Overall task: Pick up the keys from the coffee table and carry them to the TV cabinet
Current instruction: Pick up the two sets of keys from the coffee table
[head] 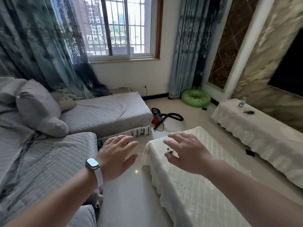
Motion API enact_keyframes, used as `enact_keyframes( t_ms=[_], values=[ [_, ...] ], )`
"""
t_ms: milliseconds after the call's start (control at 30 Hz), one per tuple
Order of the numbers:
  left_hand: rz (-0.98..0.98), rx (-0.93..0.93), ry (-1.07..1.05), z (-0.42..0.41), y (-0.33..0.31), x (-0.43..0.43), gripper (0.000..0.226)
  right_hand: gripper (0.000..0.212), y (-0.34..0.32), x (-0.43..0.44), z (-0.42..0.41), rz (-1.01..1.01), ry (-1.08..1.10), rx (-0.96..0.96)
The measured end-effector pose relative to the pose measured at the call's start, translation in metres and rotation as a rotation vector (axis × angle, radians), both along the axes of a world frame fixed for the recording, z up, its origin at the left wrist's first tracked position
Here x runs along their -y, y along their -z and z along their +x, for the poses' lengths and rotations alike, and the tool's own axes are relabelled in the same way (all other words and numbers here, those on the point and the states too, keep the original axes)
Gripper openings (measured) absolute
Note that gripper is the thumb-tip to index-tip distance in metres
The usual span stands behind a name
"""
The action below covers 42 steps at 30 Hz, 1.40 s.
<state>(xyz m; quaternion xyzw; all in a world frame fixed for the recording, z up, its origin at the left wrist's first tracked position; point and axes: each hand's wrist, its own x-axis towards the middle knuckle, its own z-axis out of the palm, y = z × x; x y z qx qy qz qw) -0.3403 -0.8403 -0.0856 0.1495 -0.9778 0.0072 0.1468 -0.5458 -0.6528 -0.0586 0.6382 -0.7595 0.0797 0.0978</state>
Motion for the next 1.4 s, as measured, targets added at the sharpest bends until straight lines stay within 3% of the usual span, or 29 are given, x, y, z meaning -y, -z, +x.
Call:
enact_keyframes(
  t_ms=[233, 400, 833, 1400],
  values=[
    [0.007, -0.050, 0.145, -0.053, 0.008, 0.128, 0.037, 0.047, 0.002, 0.095, -0.025, 0.048, 0.173, 0.009],
    [0.017, -0.049, 0.246, -0.094, 0.011, 0.173, 0.035, 0.049, 0.008, 0.129, -0.041, 0.050, 0.273, 0.041],
    [0.082, 0.038, 0.425, -0.229, 0.033, 0.211, 0.042, 0.052, 0.046, 0.148, -0.152, 0.083, 0.473, 0.129],
    [0.070, 0.282, 0.509, -0.498, 0.097, 0.237, 0.045, 0.055, 0.155, 0.174, -0.377, 0.221, 0.575, 0.340]
  ],
)
